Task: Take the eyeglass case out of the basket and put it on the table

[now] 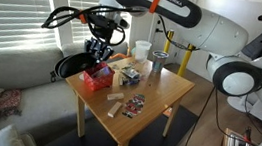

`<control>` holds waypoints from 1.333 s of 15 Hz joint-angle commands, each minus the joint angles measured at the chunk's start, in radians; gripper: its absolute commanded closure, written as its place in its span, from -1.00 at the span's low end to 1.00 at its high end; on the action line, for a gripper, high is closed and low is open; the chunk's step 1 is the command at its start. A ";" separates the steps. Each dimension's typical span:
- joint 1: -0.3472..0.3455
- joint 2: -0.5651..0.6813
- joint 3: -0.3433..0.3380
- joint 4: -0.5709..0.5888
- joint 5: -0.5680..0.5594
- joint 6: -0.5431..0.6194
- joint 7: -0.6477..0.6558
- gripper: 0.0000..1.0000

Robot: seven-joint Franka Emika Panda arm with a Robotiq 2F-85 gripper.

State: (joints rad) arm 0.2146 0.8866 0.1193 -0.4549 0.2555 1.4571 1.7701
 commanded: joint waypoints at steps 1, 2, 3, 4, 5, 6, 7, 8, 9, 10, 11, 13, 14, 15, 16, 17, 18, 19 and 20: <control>-0.003 -0.003 0.007 -0.005 -0.005 0.002 0.001 0.78; -0.003 -0.003 0.007 -0.005 -0.005 0.002 0.002 0.78; -0.003 -0.003 0.007 -0.005 -0.005 0.002 0.002 0.94; -0.011 -0.012 -0.001 0.005 -0.012 -0.006 0.016 0.94; -0.031 -0.027 -0.007 0.008 -0.009 -0.017 0.043 0.94; -0.048 -0.043 -0.017 -0.002 -0.011 -0.019 0.073 0.94; -0.078 -0.061 -0.021 -0.009 -0.005 -0.029 0.105 0.94; -0.105 -0.072 -0.029 -0.013 -0.002 -0.030 0.137 0.94; -0.131 -0.084 -0.034 -0.015 0.000 -0.032 0.166 0.94; -0.160 -0.091 -0.037 -0.016 0.005 -0.032 0.194 0.94; -0.190 -0.100 -0.042 -0.019 0.006 -0.036 0.221 0.94; -0.258 -0.099 -0.040 -0.020 0.021 -0.041 0.264 0.94; -0.294 -0.089 -0.037 -0.017 0.029 -0.047 0.262 0.94; -0.322 -0.074 -0.038 -0.011 0.032 -0.048 0.264 0.94; -0.347 -0.048 -0.035 0.016 0.040 -0.061 0.271 0.94; -0.362 -0.019 -0.038 0.036 0.041 -0.064 0.285 0.94; -0.380 -0.009 -0.033 0.030 0.051 -0.067 0.296 0.94; -0.396 0.007 -0.025 0.028 0.066 -0.077 0.310 0.94; -0.408 0.026 -0.012 0.025 0.086 -0.085 0.310 0.94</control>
State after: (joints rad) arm -0.1703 0.8573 0.0836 -0.4604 0.2813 1.4002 2.0290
